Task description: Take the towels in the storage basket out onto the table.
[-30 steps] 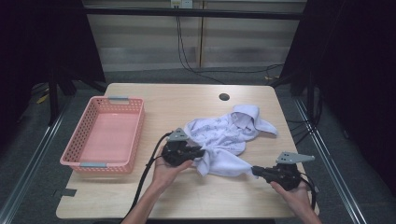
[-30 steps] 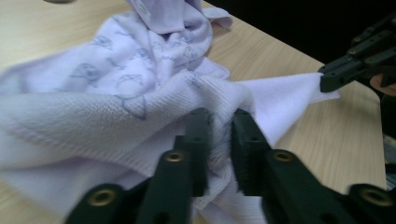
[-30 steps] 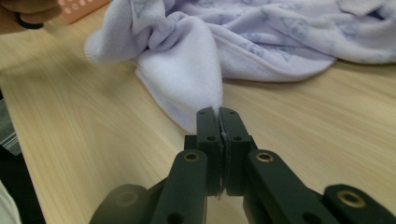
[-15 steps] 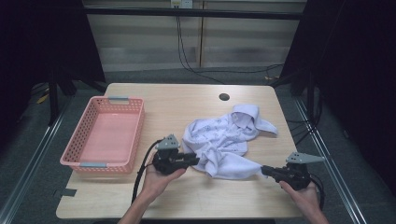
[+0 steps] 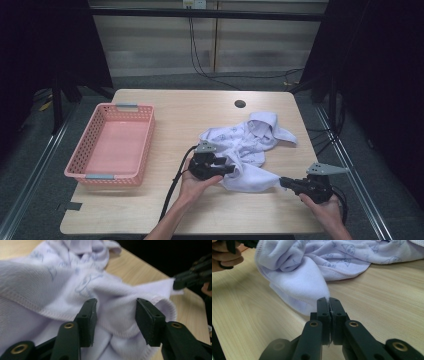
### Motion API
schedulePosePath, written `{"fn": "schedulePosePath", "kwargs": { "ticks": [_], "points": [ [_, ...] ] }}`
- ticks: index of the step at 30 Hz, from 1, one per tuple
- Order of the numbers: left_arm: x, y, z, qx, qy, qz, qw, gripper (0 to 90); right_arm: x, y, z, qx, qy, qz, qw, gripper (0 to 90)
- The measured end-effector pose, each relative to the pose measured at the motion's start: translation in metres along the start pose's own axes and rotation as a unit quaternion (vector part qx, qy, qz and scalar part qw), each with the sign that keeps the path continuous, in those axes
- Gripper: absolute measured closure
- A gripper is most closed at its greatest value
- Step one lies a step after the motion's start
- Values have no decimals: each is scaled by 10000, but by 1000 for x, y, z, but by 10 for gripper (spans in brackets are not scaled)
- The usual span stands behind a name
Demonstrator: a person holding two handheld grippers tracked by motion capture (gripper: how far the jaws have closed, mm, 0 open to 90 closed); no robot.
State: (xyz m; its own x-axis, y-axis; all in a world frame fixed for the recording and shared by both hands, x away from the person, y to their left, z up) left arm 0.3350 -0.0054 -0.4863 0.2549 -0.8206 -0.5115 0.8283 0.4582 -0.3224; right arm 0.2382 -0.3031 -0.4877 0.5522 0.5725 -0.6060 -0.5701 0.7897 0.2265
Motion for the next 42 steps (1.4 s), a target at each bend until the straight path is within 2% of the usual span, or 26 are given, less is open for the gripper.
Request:
{"fn": "schedulePosePath", "kwargs": {
  "ticks": [1,2,3,4,6,10,12,14,15,16,17,18,21,26,29,31,33,35,38,40,42],
  "points": [
    [2,0,2,-18,49,-9,10000,549,0,0,0,14,-1,-3,10000,878],
    [3,-2,2,13,20,-114,9999,626,-1,0,0,17,-5,-8,10000,877],
    [3,-4,1,127,37,-126,9998,668,-1,0,0,11,-20,-7,10000,877],
    [3,-6,0,211,96,-101,9997,657,-1,0,0,-8,-20,-5,10000,877],
    [4,-7,-3,244,132,-254,9993,738,-2,-1,1,7,-32,-3,10000,876],
    [11,-5,-11,70,303,-381,9988,583,-1,-2,1,21,-27,-23,10000,876],
    [14,-4,-16,20,375,-392,9985,549,-1,-1,1,28,-26,-14,10000,876],
    [18,-3,-23,32,488,-420,9979,559,0,-2,2,29,-34,-8,10000,877],
    [19,-3,-25,162,528,-337,9979,614,1,-2,2,48,-11,-19,10000,877],
    [19,-2,-26,126,510,-385,9979,700,1,-1,2,56,-5,-50,10000,878],
    [17,-1,-26,47,478,-415,9980,741,1,-1,3,51,-19,-54,10000,879],
    [14,-1,-25,72,457,-436,9980,781,0,-1,3,65,-35,-32,10000,880],
    [-2,-1,-16,52,274,-495,9984,802,-3,-3,7,149,-150,-71,9998,881],
    [-38,2,0,87,-123,-522,9985,801,-12,-8,19,226,-466,-75,9986,881],
    [-56,6,7,128,-249,-443,9986,808,-16,-7,28,170,-594,-87,9981,881],
    [-67,10,10,146,-310,-292,9990,831,-19,-9,34,189,-680,-175,9974,881],
    [-77,16,12,114,-393,-195,9990,846,-22,-13,39,249,-803,-193,9963,882],
    [-86,22,12,30,-428,-185,9989,849,-24,-16,43,232,-867,-230,9957,882],
    [-100,27,11,-24,-492,-59,9988,857,-29,-18,52,203,-946,-300,9949,882],
    [-110,29,15,45,-493,81,9987,860,-34,-23,60,243,-1081,-337,9933,883],
    [-123,28,25,162,-589,89,9981,864,-42,-26,73,233,-1222,-408,9914,883]
  ]
}}
Point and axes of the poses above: each handheld gripper's, and its own axes: x roughly forward along the jaws, z roughly out of its top, y roughly to its left, the point moved 3 cm from there along x, roughly forward along the jaws, and after that the axes turned 2 degrees about y, right-handed, at the moved point
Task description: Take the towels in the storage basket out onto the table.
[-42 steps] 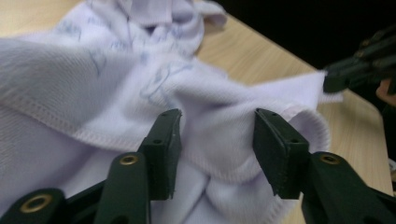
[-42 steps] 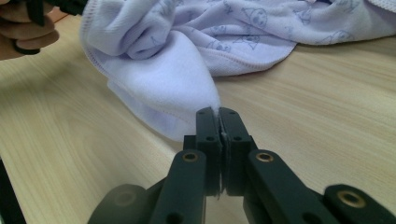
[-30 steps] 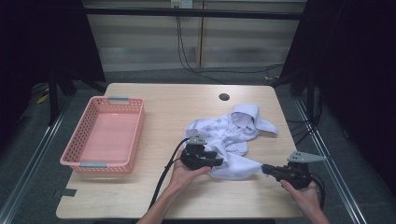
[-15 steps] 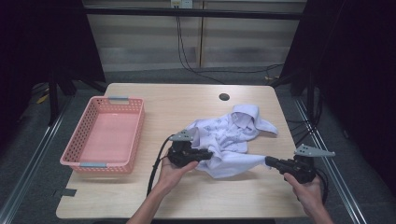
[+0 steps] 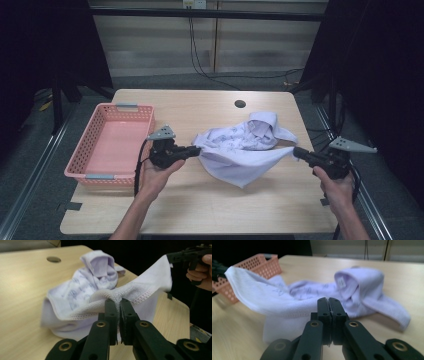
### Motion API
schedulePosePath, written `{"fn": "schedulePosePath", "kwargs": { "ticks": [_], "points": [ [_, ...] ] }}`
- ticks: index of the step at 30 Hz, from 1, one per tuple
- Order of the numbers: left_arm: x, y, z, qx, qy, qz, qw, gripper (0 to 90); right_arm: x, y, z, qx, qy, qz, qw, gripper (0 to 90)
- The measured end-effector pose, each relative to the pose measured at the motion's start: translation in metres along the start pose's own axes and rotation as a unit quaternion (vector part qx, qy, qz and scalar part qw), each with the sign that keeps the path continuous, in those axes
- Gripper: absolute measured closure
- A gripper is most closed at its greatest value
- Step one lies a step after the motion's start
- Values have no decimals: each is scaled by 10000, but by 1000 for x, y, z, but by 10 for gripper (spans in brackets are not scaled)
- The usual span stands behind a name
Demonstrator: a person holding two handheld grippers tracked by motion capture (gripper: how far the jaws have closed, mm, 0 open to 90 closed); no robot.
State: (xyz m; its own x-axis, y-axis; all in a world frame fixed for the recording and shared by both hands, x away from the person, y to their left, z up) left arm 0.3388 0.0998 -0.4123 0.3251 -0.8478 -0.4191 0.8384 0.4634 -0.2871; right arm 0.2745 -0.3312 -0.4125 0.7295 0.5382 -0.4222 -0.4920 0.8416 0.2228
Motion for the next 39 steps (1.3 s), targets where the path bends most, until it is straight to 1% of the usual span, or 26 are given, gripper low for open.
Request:
{"fn": "schedulePosePath", "kwargs": {
  "ticks": [1,3,5,8,10,11,13,16,18,20,21,22,23,25,26,27,28,29,30,32,33,34,35,36,37,39],
  "points": [
    [-7,-2,10,74,-90,89,9999,865,-2,0,7,-41,-61,6,10000,883],
    [-19,-4,28,167,-285,126,9994,865,-6,4,29,-193,-215,3,9996,883],
    [-30,-4,44,275,-380,277,9985,865,-9,8,53,-329,-363,-11,9988,883],
    [-46,-6,65,417,-517,420,9969,865,-12,13,83,-431,-533,-3,9976,883],
    [-58,-11,82,562,-646,516,9950,865,-17,20,107,-595,-686,-4,9959,883],
    [-68,-15,92,627,-793,509,9936,865,-20,23,115,-646,-748,-7,9951,883],
    [-83,-21,105,704,-950,545,9915,865,-32,30,134,-734,-993,-1,9923,883],
    [-102,-37,117,964,-995,565,9887,866,-57,42,157,-858,-1327,69,9874,883],
    [-110,-50,113,1106,-950,546,9878,866,-73,55,157,-963,-1442,156,9847,883],
    [-112,-59,98,1146,-788,517,9889,866,-81,68,145,-1240,-1300,91,9837,883],
    [-111,-62,86,1143,-673,458,9901,865,-84,72,133,-1220,-1240,152,9846,883],
    [-109,-63,72,1097,-560,378,9917,865,-85,75,119,-1172,-1104,226,9867,883],
    [-106,-63,55,1036,-434,255,9933,865,-85,75,103,-1136,-947,187,9888,883],
    [-98,-62,19,893,-137,57,9959,864,-83,72,66,-933,-641,273,9932,884],
    [-95,-62,1,757,-2,-65,9971,863,-82,70,46,-811,-484,314,9950,884],
    [-91,-63,-17,703,125,-149,9973,863,-80,69,25,-725,-332,346,9962,884],
    [-87,-64,-34,634,260,-230,9974,863,-78,70,4,-625,-153,452,9969,883],
    [-84,-65,-50,498,428,-328,9973,862,-77,71,-16,-567,61,443,9974,883],
    [-82,-66,-65,433,588,-324,9968,861,-76,73,-34,-425,199,509,9976,883],
    [-81,-67,-88,247,781,-475,9955,857,-76,78,-66,-268,549,648,9960,881],
    [-83,-68,-97,265,950,-450,9941,853,-76,82,-80,-189,756,714,9944,875],
    [-85,-69,-104,245,1118,-447,9924,847,-76,86,-91,-224,1045,704,9918,850],
    [-88,-68,-110,150,1164,-417,9922,837,-77,90,-99,-237,1295,654,9891,798],
    [-90,-67,-112,89,1164,-427,9922,806,-79,92,-105,-175,1428,571,9879,758],
    [-92,-65,-114,79,1141,-445,9924,786,-81,92,-106,-169,1449,562,9877,720],
    [-95,-58,-111,-57,995,-382,9943,739,-81,86,-106,-144,1365,523,9891,620]
  ]
}}
Point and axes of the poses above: each handheld gripper's, and its own axes: x roughly forward along the jaws, z roughly out of its top, y roughly to its left, the point moved 3 cm from there along x, roughly forward along the jaws, and after that the axes turned 2 degrees about y, right-handed, at the moved point
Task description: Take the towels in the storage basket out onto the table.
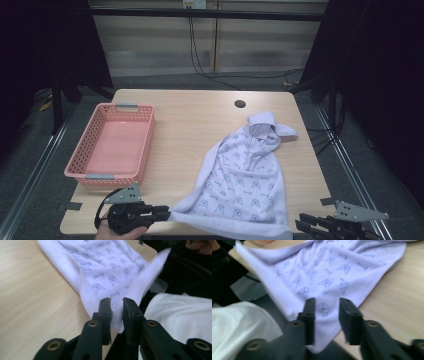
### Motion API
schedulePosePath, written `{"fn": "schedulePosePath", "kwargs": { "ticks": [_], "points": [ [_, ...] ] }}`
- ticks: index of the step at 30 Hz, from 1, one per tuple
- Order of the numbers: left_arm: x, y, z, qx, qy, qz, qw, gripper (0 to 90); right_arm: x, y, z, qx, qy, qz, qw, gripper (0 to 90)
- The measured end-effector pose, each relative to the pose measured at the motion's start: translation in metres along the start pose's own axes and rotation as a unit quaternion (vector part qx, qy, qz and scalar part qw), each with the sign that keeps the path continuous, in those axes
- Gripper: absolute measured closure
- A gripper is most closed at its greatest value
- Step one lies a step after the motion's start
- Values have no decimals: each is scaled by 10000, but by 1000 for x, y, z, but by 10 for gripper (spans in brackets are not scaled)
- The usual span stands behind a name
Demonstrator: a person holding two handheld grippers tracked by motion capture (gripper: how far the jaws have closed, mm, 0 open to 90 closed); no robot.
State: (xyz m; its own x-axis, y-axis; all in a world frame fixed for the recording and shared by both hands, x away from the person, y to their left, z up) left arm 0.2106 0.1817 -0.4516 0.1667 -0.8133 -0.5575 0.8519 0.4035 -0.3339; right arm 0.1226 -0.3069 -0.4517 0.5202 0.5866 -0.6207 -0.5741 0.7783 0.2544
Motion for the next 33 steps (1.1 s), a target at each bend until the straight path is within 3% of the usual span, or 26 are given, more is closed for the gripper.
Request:
{"fn": "schedulePosePath", "kwargs": {
  "ticks": [1,3,5,7,8,10,13,15,17,18,22,24,25,27,30,31,33],
  "points": [
    [0,3,3,-12,-49,-3,10000,701,0,-4,3,96,-63,-55,9999,607],
    [4,13,14,-5,-206,49,9998,691,4,-17,12,-76,-198,-235,9995,597],
    [14,24,25,-50,-258,122,9996,679,14,-27,20,-20,-277,-287,9992,584],
    [32,36,35,-101,-362,58,9993,686,30,-38,30,-251,-277,-450,9983,579],
    [47,44,40,-159,-282,121,9994,689,40,-44,35,-182,-260,-461,9984,579],
    [72,54,48,-145,-95,117,9998,683,63,-57,45,-268,-142,-532,9981,579],
    [106,60,58,-141,118,120,9998,644,87,-74,55,-189,48,-635,9978,579],
    [130,59,65,0,309,200,9993,608,100,-86,60,-151,150,-856,9961,579],
    [145,59,69,67,457,321,9984,550,108,-95,63,-86,168,-896,9958,580],
    [152,60,70,38,468,272,9985,520,110,-97,63,-61,190,-937,9954,581],
    [174,66,71,156,759,510,9957,482,118,-107,62,25,221,-944,9953,596],
    [177,66,71,297,781,687,9941,544,123,-109,59,34,348,-967,9947,597],
    [177,66,70,352,755,794,9934,630,124,-109,58,37,381,-968,9946,605],
    [172,68,69,391,666,685,9947,829,126,-109,57,74,425,-948,9946,654],
    [159,77,68,72,492,649,9967,887,129,-108,54,93,478,-774,9958,816],
    [152,80,67,10,424,753,9963,889,129,-107,54,59,476,-793,9957,862],
    [136,87,65,-178,217,788,9965,890,124,-105,55,78,404,-793,9960,885]
  ]
}}
Point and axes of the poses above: each handheld gripper's, and its own axes: x roughly forward along the jaws, z roughly out of its top, y roughly to its left, the point moved 3 cm from there along x, roughly forward along the jaws, and after that the axes turned 2 degrees about y, right-handed, at the moved point
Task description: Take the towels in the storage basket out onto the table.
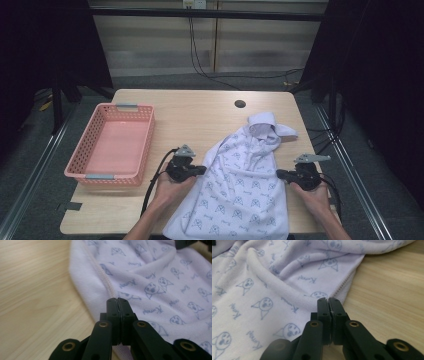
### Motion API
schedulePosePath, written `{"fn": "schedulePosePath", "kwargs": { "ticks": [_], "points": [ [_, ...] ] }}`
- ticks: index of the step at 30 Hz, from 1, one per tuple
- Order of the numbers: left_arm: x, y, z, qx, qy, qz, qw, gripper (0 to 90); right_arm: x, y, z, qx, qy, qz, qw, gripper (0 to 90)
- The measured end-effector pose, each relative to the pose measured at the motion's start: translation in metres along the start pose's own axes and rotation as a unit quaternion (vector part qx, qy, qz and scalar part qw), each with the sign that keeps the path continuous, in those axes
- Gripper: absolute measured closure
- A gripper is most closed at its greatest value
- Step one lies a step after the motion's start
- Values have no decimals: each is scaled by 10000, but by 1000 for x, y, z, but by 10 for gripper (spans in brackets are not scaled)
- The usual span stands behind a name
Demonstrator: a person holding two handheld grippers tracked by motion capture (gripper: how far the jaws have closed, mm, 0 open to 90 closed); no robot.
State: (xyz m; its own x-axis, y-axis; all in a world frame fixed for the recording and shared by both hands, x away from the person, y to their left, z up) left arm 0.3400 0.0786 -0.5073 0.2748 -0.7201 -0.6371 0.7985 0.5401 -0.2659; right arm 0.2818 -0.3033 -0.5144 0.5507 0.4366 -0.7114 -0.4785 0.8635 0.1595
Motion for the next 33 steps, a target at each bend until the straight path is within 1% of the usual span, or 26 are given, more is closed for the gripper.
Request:
{"fn": "schedulePosePath", "kwargs": {
  "ticks": [1,2,4,5,6,7,8,9,10,12,13,14,15,16,17,18,19,20,21,22,24,25,27,29,31,33],
  "points": [
    [-7,2,-2,-16,-95,60,9999,891,-4,0,0,18,-27,-23,10000,886],
    [-12,4,-4,-16,-126,48,9999,891,-9,-1,1,38,-78,-37,10000,888],
    [-27,7,-11,-210,-256,132,9994,892,-18,-1,0,27,-195,-42,9998,888],
    [-34,9,-16,-292,-283,118,9991,893,-23,-1,-1,62,-256,-32,9996,888],
    [-40,10,-21,-298,-250,170,9991,893,-27,0,-3,92,-298,-10,9995,888],
    [-45,9,-26,-236,-155,228,9993,893,-31,1,-6,75,-286,2,9996,888],
    [-51,8,-32,-197,-86,246,9995,894,-33,2,-9,47,-263,12,9996,888],
    [-57,6,-38,-193,-87,221,9995,893,-35,5,-13,22,-222,42,9997,887],
    [-63,1,-43,-192,-49,143,9997,894,-36,8,-17,-40,-173,76,9998,887],
    [-77,-9,-54,-221,-44,148,9996,894,-40,16,-23,-112,-134,159,9997,886],
    [-77,-9,-54,-221,-44,148,9996,893,-42,20,-24,-165,-131,222,9995,884],
    [-90,-24,-65,-218,-24,-3,9998,893,-46,25,-26,-216,-138,287,9993,883],
    [-94,-31,-71,-192,-19,-47,9998,893,-48,29,-27,-234,-154,321,9991,884],
    [-96,-36,-76,-100,35,-41,9999,893,-50,33,-28,-273,-149,357,9989,883],
    [-99,-40,-75,-20,40,-66,10000,892,-52,37,-31,-330,-115,400,9986,880],
    [-102,-42,-73,-98,-14,-209,9997,891,-54,41,-34,-347,-86,425,9985,873],
    [-103,-43,-72,-107,-53,-280,9995,885,-56,44,-37,-397,-50,460,9981,852],
    [-102,-44,-70,-60,-71,-256,9996,846,-57,46,-40,-418,-27,455,9981,823],
    [-99,-41,-68,-145,-110,-239,9995,797,-59,46,-42,-454,-34,406,9981,800],
    [-96,-40,-66,-194,-140,-269,9994,773,-61,45,-43,-383,-86,385,9985,765],
    [-85,-37,-58,-181,-179,-269,9993,718,-62,42,-40,-267,-193,346,9989,709],
    [-77,-37,-53,-223,-185,-290,9992,681,-62,39,-38,-246,-214,278,9991,689],
    [-62,-36,-39,-172,-115,-273,9994,640,-57,35,-33,-140,-248,278,9992,650],
    [-45,-37,-24,-13,-66,-270,9996,604,-50,34,-27,-168,-273,223,9992,645],
    [-26,-33,-8,-3,-72,-299,9995,578,-43,33,-19,-208,-285,255,9991,637],
    [-7,-28,6,-69,-54,-277,9996,555,-35,33,-12,-262,-267,171,9992,621]
  ]
}}
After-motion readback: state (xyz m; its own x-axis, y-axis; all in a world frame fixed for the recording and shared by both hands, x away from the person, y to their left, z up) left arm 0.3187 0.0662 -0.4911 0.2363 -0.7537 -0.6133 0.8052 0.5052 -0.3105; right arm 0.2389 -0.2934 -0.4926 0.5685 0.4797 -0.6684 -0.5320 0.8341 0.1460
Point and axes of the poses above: each handheld gripper's, and its own axes: x roughly forward along the jaws, z roughly out of its top, y roughly to its left, the point moved 3 cm from there along x, roughly forward along the jaws, and after that the axes turned 2 degrees about y, right-handed, at the moved point
